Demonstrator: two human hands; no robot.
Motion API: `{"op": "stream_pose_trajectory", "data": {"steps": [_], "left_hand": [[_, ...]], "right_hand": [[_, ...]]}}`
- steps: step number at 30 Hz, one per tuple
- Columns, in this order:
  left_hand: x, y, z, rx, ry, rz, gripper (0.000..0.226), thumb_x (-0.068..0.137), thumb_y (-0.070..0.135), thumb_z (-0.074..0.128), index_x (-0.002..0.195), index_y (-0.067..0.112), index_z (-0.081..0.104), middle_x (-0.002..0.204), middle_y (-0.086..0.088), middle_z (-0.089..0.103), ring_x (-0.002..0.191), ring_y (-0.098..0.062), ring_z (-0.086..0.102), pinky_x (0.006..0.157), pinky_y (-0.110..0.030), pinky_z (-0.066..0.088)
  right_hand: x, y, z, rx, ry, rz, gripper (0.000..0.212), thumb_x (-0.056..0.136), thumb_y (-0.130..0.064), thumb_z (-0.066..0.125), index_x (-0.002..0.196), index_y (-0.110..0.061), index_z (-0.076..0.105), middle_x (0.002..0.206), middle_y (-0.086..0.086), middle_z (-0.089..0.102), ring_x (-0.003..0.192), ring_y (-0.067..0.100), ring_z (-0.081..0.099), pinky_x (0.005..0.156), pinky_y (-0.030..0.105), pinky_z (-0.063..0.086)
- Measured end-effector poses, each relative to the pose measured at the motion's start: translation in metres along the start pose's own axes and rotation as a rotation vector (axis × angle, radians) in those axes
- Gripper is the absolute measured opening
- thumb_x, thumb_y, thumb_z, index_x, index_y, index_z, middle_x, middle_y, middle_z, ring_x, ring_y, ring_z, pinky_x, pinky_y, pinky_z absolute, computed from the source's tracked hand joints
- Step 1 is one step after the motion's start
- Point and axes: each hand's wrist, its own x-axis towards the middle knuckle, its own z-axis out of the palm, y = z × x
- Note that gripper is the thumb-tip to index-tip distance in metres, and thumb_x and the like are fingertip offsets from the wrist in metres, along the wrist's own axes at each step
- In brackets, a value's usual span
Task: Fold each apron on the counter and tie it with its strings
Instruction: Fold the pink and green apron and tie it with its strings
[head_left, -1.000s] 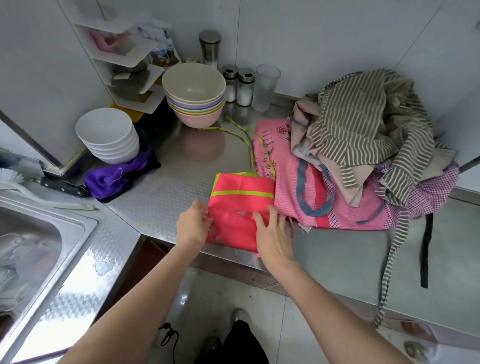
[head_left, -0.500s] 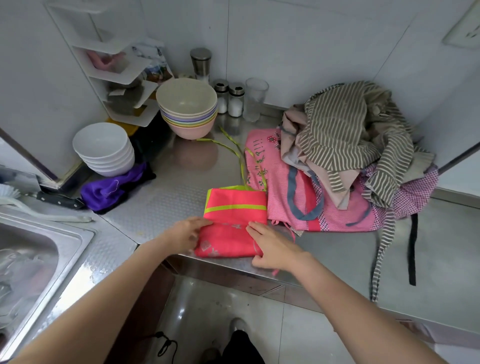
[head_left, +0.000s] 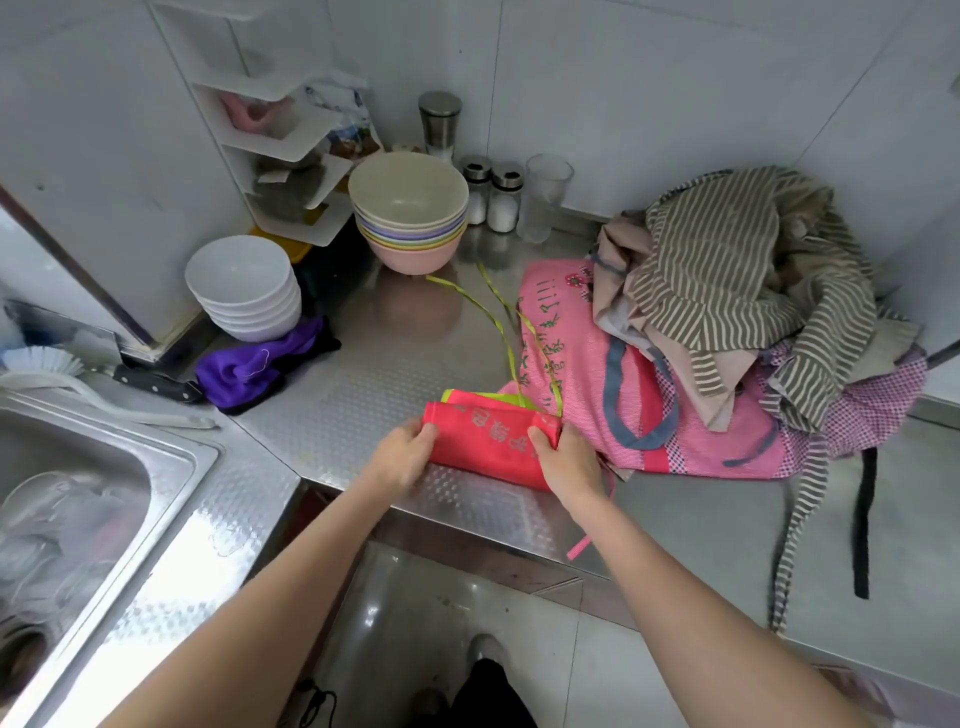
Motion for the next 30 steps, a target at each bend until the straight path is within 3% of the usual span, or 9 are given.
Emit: {"op": "stream_pose_trajectory", "data": {"steps": [2, 3, 9, 14, 19, 24, 26, 28, 30], "left_hand": [[0.002, -0.003, 0.012, 0.457, 0.145, 0.102, 0.041, 0.098, 0.036, 0.040, 0.109, 0.000, 0.056, 0.111, -0.025, 0.061, 0.109, -0.039, 0.054, 0.084, -0.037, 0.040], [0.002, -0.002, 0.015, 0.548, 0.200, 0.121, 0.045, 0.099, 0.037, 0.036, 0.114, -0.002, 0.054, 0.114, -0.025, 0.061, 0.111, -0.039, 0.053, 0.088, -0.038, 0.039], [0.012, -0.006, 0.029, 0.667, 0.291, 0.086, 0.044, 0.101, 0.035, 0.026, 0.118, 0.005, 0.055, 0.114, -0.021, 0.062, 0.109, -0.038, 0.056, 0.087, -0.041, 0.043], [0.015, -0.015, 0.026, 0.598, 0.327, 0.086, 0.042, 0.101, 0.037, 0.028, 0.116, 0.011, 0.057, 0.111, -0.020, 0.063, 0.105, -0.039, 0.057, 0.084, -0.040, 0.044], [0.014, -0.013, 0.015, 0.502, 0.207, 0.127, 0.044, 0.097, 0.046, 0.033, 0.107, 0.007, 0.052, 0.106, -0.023, 0.063, 0.106, -0.040, 0.056, 0.082, -0.040, 0.040], [0.011, -0.007, 0.029, 0.912, 0.181, 0.111, 0.046, 0.099, 0.042, 0.030, 0.122, 0.003, 0.036, 0.115, -0.020, 0.061, 0.108, -0.037, 0.059, 0.084, -0.042, 0.044], [0.016, 0.000, 0.029, 0.930, 0.150, 0.077, 0.043, 0.100, 0.039, 0.030, 0.123, 0.003, 0.035, 0.119, -0.018, 0.059, 0.111, -0.035, 0.057, 0.086, -0.041, 0.044], [0.019, 0.007, 0.025, 0.962, 0.142, 0.058, 0.044, 0.098, 0.041, 0.036, 0.124, 0.006, 0.035, 0.124, -0.015, 0.056, 0.118, -0.032, 0.052, 0.090, -0.039, 0.043], [0.021, 0.016, 0.018, 1.129, 0.203, 0.146, 0.050, 0.093, 0.043, 0.047, 0.128, 0.010, 0.033, 0.131, -0.009, 0.047, 0.124, -0.027, 0.042, 0.095, -0.035, 0.039]], "right_hand": [[-0.003, -0.001, -0.001, -0.064, 0.022, 0.004, 0.045, 0.097, -0.038, 0.043, 0.119, 0.001, 0.049, 0.122, 0.022, 0.058, 0.115, 0.035, 0.053, 0.088, 0.038, 0.041], [-0.004, -0.001, -0.001, -0.102, 0.033, 0.008, 0.046, 0.098, -0.038, 0.040, 0.119, 0.002, 0.048, 0.122, 0.022, 0.058, 0.115, 0.036, 0.054, 0.087, 0.037, 0.041], [-0.005, -0.005, 0.006, -0.304, 0.144, 0.099, 0.052, 0.100, -0.044, 0.027, 0.115, 0.000, 0.050, 0.115, 0.019, 0.063, 0.107, 0.034, 0.061, 0.081, 0.037, 0.046], [0.003, -0.008, 0.014, -0.347, 0.159, 0.144, 0.052, 0.101, -0.044, 0.026, 0.116, -0.002, 0.053, 0.114, 0.017, 0.064, 0.107, 0.033, 0.061, 0.081, 0.036, 0.048], [0.011, -0.006, 0.015, -0.336, 0.144, 0.165, 0.054, 0.101, -0.042, 0.025, 0.117, -0.001, 0.056, 0.117, 0.017, 0.063, 0.109, 0.033, 0.060, 0.085, 0.037, 0.047], [0.016, -0.012, 0.003, -0.279, 0.060, 0.211, 0.052, 0.102, -0.040, 0.025, 0.124, -0.001, 0.052, 0.122, 0.017, 0.060, 0.113, 0.033, 0.057, 0.087, 0.037, 0.045], [0.012, -0.012, -0.001, -0.418, 0.169, 0.030, 0.037, 0.098, -0.031, 0.045, 0.122, -0.004, 0.048, 0.112, 0.015, 0.063, 0.102, 0.033, 0.062, 0.075, 0.036, 0.049], [0.008, -0.012, -0.003, -0.643, 0.276, -0.234, 0.038, 0.070, -0.017, 0.078, 0.102, -0.009, 0.061, 0.089, 0.010, 0.064, 0.077, 0.028, 0.064, 0.056, 0.033, 0.050], [0.010, -0.007, 0.003, -0.763, 0.321, -0.453, 0.042, 0.044, -0.009, 0.087, 0.082, -0.010, 0.069, 0.076, 0.007, 0.061, 0.067, 0.026, 0.061, 0.051, 0.033, 0.050]]}}
